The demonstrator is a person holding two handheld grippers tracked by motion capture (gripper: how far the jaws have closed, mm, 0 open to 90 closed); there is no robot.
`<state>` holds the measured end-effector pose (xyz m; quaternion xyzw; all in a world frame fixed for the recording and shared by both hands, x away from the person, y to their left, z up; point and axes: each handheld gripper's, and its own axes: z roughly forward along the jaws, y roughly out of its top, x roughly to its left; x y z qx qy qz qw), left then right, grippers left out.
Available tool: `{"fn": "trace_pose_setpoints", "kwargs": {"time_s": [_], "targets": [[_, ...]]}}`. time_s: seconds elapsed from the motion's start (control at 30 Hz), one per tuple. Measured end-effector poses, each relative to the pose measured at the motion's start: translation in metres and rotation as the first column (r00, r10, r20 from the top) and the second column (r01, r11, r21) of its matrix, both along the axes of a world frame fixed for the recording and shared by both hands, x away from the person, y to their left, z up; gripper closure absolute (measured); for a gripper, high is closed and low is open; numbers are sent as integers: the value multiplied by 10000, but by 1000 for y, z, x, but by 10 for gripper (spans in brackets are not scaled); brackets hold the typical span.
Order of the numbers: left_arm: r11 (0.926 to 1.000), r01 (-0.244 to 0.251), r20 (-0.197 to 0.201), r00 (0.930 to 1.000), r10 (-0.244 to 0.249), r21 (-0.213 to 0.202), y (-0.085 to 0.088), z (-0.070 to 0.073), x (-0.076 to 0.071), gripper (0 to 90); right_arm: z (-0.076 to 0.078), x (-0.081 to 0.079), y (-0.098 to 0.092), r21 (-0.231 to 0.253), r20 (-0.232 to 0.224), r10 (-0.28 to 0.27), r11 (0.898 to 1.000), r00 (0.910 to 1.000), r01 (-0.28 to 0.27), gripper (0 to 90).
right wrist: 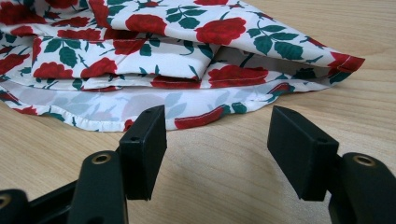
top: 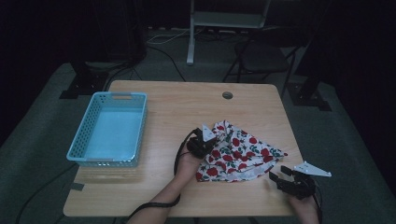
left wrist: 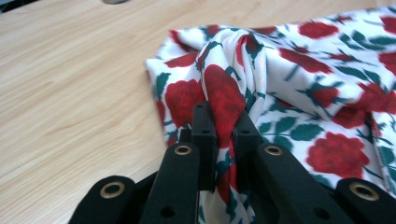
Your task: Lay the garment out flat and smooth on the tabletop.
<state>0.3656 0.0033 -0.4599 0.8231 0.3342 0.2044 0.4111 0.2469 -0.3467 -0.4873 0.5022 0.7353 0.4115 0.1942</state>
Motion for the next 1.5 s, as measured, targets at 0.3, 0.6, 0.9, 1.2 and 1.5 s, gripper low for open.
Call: {"fn": "trace_pose_setpoints", "kwargs": {"time_s": [0.3, 0.6, 0.9, 1.2, 1.5], "targets": [[9952, -737, -188, 9972, 726, -637, 29, 2, 5, 819, 0, 0, 0, -13, -24, -10, 10000, 10000, 10, 367], [9863, -1501, -442, 9881, 1474, -679, 55, -1, 8, 646, 0, 1, 1, -62, -100, 46, 10000, 9999, -46, 360], [9690, -2383, -827, 9690, 2328, -649, 93, -8, 10, 591, 0, 1, 0, -35, -177, 72, 10000, 9998, -72, 350], [9722, -1921, -635, 9807, 1850, -1342, 109, -11, -3, 423, 4, 2, -2, 111, -164, 38, 9999, 9999, -36, 273], [9914, 554, 403, 9979, -509, -1185, 84, 5, -31, 281, 39, 18, 16, 105, 668, 544, 9984, 9963, -552, 247]]}}
